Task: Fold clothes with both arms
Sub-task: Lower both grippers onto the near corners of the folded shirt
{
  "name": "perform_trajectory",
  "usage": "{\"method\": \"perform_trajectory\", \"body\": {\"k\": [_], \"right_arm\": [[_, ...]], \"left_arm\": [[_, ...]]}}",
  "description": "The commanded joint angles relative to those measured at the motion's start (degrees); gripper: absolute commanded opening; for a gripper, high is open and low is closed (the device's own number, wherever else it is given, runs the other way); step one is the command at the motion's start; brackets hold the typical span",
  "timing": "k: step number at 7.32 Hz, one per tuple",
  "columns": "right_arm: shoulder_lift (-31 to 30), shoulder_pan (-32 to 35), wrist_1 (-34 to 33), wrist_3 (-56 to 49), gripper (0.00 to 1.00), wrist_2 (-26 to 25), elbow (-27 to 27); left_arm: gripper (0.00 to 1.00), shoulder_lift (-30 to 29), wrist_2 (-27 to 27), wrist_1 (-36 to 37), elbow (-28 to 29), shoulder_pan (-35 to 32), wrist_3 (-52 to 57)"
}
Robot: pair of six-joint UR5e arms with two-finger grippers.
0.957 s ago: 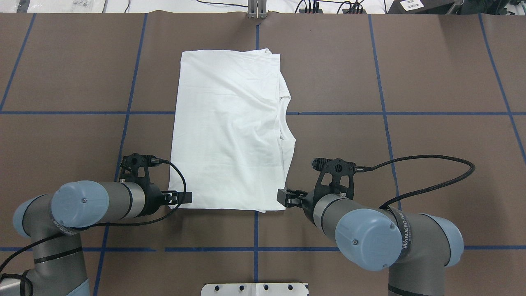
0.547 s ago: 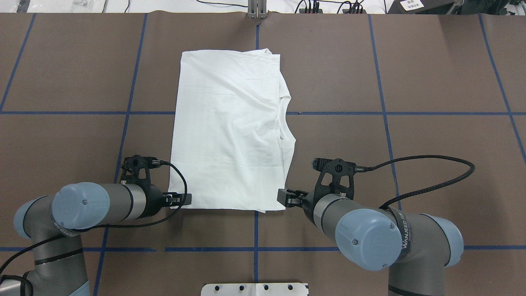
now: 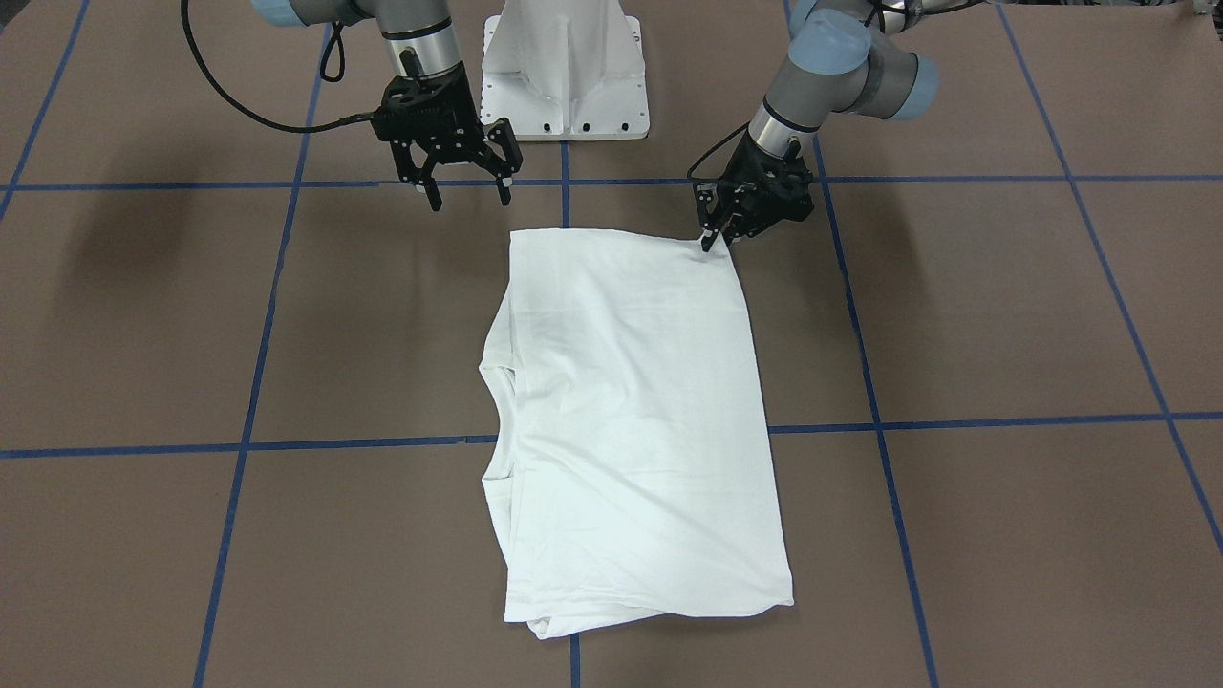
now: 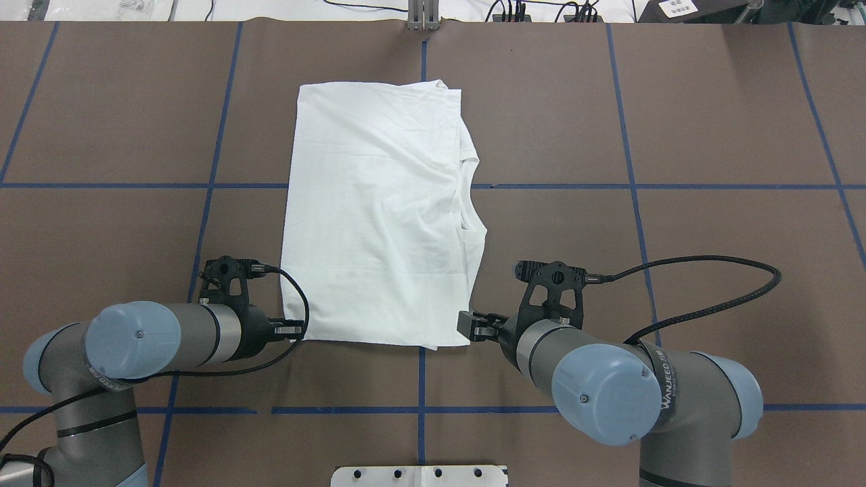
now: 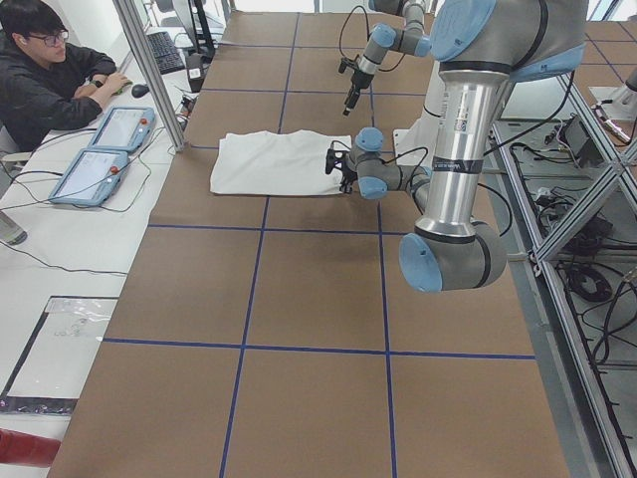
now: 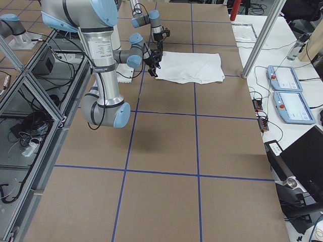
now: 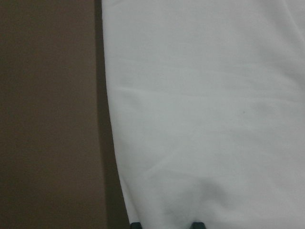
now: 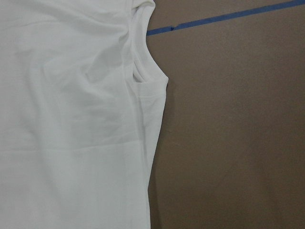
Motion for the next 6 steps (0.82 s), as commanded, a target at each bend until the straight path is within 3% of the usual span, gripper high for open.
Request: {"method": "perform_trajectory", "body": {"k": [1,3,6], "right_arm": [[-0.02,-0.25,-0.02,0.17,1.00,-0.09,-0.14],[1.73,-0.69,-0.20,10.14,0.99,-1.32,-1.98],[6.92,-0.96,-0.64,23.08,0.98,-1.23,-9.27]], "left_arm": [[0.00,-0.23,0.00,0.00,-0.17,0.24,-0.13],[0.00,-0.06,0.00,0.00,-1.13,0.16,-0.13],[0.00,-0.06,0.00,0.00,-1.93,0.16,-0.13]]}}
